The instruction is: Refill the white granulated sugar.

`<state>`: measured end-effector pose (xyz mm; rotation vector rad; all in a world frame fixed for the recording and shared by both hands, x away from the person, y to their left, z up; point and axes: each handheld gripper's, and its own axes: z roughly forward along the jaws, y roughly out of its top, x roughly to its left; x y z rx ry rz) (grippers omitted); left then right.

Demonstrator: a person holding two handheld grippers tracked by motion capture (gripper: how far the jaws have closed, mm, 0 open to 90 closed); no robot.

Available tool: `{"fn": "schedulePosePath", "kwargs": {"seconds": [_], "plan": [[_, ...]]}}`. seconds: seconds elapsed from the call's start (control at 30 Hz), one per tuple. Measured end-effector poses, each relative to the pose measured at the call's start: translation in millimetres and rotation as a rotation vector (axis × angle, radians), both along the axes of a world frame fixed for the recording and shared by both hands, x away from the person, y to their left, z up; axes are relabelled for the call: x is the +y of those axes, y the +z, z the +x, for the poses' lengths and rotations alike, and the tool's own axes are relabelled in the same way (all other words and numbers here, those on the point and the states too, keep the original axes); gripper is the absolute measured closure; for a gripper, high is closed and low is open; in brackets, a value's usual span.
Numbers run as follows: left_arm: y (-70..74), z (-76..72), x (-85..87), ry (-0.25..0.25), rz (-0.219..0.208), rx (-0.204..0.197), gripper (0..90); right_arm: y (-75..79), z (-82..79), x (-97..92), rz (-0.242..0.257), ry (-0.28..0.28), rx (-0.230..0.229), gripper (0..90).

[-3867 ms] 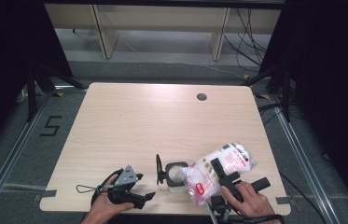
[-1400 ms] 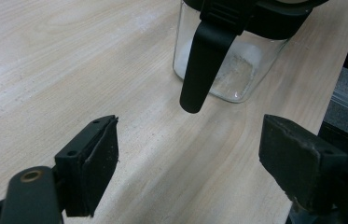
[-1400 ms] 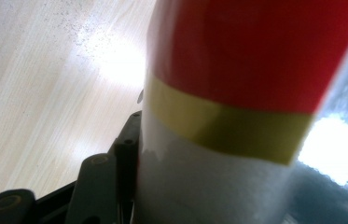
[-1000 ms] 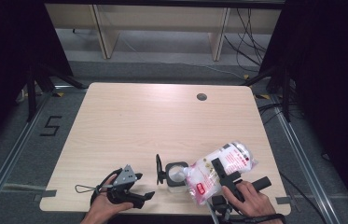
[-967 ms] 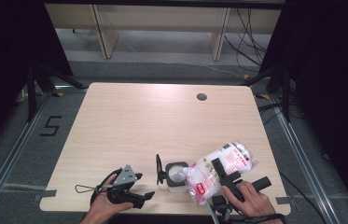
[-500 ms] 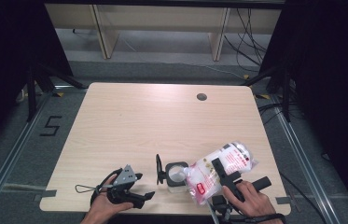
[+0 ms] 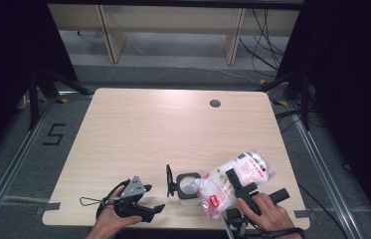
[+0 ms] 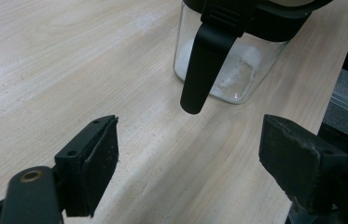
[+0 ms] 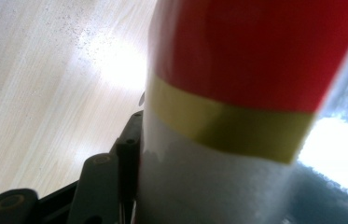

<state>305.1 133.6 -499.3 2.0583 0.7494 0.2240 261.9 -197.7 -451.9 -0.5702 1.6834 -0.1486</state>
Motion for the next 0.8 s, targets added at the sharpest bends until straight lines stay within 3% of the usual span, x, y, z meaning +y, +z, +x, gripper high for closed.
{"fn": "schedulePosePath", "kwargs": {"seconds": [0.17,0.2,0.23,0.43,0.8], "plan": [[-0.3,-1.0,-1.0,0.013,-0.015,0.015,19.5,-0.9,-0.2,-0.5,0.005,-0.008,0.002,50.5],[-0.1,-0.1,-0.5,0.002,-0.009,0.0,19.6,-0.7,0.2,-0.4,0.002,-0.003,0.003,50.5],[-0.3,-1.0,-1.0,0.013,-0.015,0.017,19.5,-0.7,0.1,-0.3,0.002,-0.004,0.003,50.5],[-0.2,-0.6,-0.7,0.007,-0.01,0.006,19.5,-2.1,-1.2,-1.3,0.014,-0.014,0.0,50.6],[-0.1,-0.4,-0.4,0.003,-0.009,0.002,19.5,1.1,-0.1,-0.6,-0.021,0.006,-0.003,50.6]]}}
